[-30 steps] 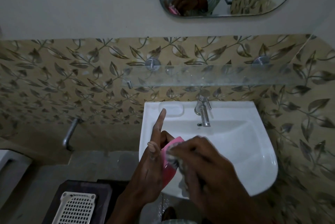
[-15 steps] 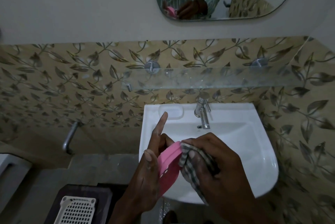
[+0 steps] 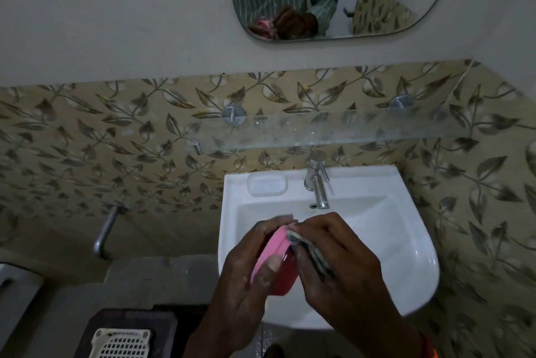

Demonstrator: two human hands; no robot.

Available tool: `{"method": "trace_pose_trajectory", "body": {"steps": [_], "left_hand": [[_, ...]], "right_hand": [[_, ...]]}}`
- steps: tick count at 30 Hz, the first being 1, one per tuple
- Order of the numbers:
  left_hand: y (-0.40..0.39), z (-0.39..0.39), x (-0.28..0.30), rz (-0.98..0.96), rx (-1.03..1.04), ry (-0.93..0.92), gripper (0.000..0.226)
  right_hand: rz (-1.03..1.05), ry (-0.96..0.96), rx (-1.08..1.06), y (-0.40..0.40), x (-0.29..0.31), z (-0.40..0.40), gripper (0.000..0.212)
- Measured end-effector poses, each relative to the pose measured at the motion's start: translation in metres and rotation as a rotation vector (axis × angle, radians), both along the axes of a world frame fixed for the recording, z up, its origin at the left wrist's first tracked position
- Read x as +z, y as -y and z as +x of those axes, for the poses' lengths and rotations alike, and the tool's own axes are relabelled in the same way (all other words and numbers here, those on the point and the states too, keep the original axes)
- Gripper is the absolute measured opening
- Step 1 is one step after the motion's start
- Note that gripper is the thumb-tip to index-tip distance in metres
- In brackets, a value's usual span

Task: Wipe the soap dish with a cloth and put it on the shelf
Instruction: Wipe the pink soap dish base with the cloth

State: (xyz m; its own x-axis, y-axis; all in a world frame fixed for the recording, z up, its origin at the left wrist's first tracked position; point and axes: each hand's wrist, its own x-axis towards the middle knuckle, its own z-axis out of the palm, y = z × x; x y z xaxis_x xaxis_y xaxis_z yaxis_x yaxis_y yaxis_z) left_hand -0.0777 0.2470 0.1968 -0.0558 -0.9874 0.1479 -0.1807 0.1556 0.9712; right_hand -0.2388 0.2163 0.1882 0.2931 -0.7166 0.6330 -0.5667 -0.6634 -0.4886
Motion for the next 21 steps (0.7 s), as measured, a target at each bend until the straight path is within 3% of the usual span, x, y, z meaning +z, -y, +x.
{"method": "trace_pose_trajectory", "body": {"steps": [4, 8, 12, 17, 21], "left_hand": [[-0.004, 0.001, 0.004, -0.07, 0.037, 0.197, 0.037], [-0.002, -0.001, 0.004, -0.006, -0.005, 0.224, 0.045], [-0.002, -0.003, 0.003, -0.077, 0.145, 0.189, 0.054], [-0.008, 0.003, 0.006, -0.164, 0.176, 0.267, 0.064], [-0.004, -0.006, 0.005, -0.183, 0.147, 0.282, 0.065]], "right_hand": [[-0.2, -0.27, -0.051, 0.007, -0.008, -0.009, 0.024], [-0.309, -0.306, -0.033, 0.004, -0.007, -0.007, 0.022], [-0.242, -0.267, 0.054, -0.001, -0.003, -0.001, 0.027], [0.084, -0.088, -0.035, 0.012, -0.004, -0.016, 0.03], [0.053, -0.062, -0.009, -0.009, 0.004, 0.001, 0.029]]}}
